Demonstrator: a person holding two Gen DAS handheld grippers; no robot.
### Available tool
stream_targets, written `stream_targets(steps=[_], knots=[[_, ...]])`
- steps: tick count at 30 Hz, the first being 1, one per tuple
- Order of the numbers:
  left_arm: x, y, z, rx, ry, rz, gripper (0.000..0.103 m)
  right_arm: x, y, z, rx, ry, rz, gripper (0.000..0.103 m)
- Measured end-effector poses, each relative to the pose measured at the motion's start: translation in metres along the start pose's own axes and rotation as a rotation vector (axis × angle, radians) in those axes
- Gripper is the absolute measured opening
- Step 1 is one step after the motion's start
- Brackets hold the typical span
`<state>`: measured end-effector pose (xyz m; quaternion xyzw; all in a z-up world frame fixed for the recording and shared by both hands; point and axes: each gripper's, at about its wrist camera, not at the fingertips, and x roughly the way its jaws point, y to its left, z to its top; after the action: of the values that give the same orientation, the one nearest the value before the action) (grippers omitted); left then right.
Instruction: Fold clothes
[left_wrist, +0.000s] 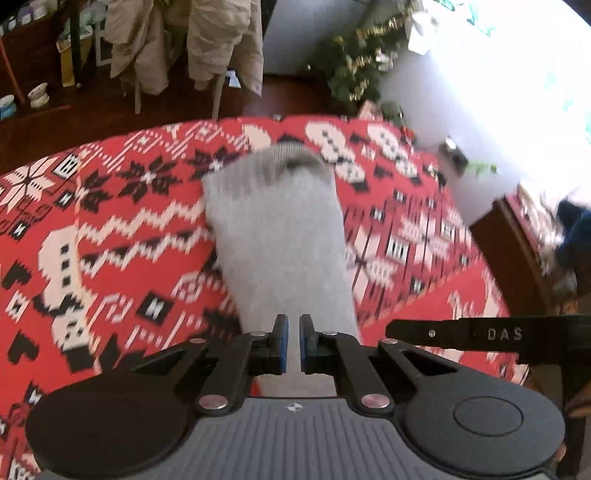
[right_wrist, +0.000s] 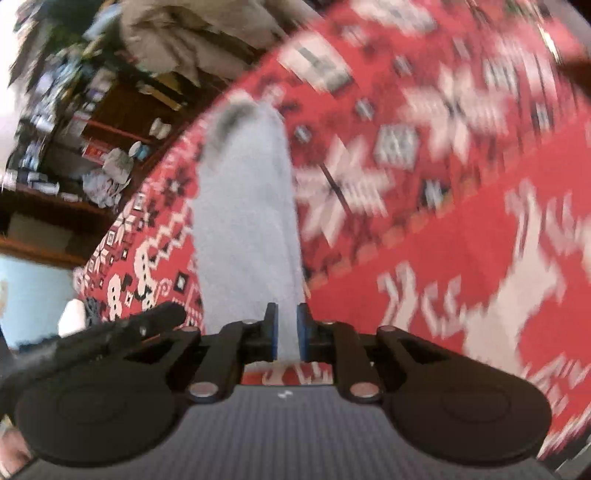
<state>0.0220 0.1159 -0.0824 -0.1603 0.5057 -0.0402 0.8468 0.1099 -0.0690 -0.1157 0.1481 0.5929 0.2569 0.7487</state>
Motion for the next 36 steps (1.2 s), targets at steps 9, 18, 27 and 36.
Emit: stream_targets(steps=[9, 18, 27, 36], knots=[[0.047, 0.010, 0.004, -0.018, 0.083, 0.017, 0.006, 0.042, 0.051, 0.063, -0.167, -0.036, -0.060, 0.013], [0.036, 0.046, 0.035, -0.111, 0.036, -0.017, 0.008, 0.059, 0.023, 0.075, -0.070, 0.014, -0.071, 0.016], [0.063, 0.087, 0.099, -0.034, -0.002, 0.029, 0.022, 0.049, 0.017, 0.102, -0.081, 0.018, -0.102, 0.023], [0.107, 0.079, 0.128, 0.165, 0.065, -0.054, 0.026, 0.059, 0.031, 0.129, -0.099, -0.008, -0.110, 0.024]])
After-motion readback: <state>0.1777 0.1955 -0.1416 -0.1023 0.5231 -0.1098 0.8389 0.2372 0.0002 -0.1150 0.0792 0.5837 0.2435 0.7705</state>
